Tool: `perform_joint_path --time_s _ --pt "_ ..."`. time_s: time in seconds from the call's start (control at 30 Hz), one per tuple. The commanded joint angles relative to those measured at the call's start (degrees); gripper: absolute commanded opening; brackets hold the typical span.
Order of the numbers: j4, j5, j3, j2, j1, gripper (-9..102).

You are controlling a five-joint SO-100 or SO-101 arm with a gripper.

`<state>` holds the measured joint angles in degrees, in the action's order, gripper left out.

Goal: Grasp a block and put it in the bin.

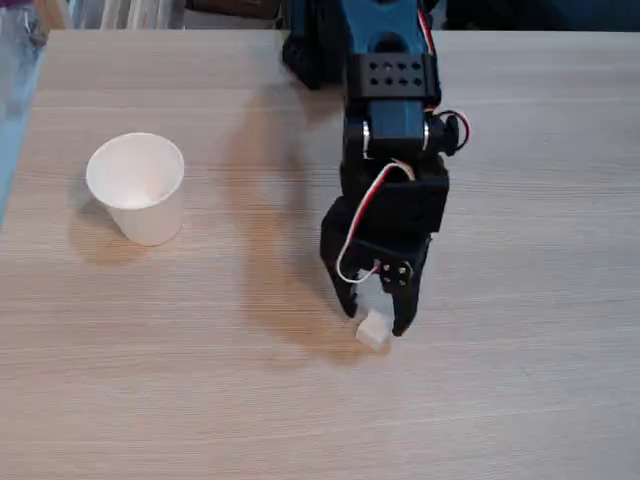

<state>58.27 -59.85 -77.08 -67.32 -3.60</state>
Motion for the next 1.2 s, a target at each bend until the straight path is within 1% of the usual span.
perform_joint_path --time_s 0.0,0.47,1.17 --pt "-0.18 -0.53 2.11 -0.26 0.0 28" --pt "-0.97 1.58 0.18 -0.35 2.46 27" --pt "-4.57 0.97 -2.2 0.53 0.79 25"
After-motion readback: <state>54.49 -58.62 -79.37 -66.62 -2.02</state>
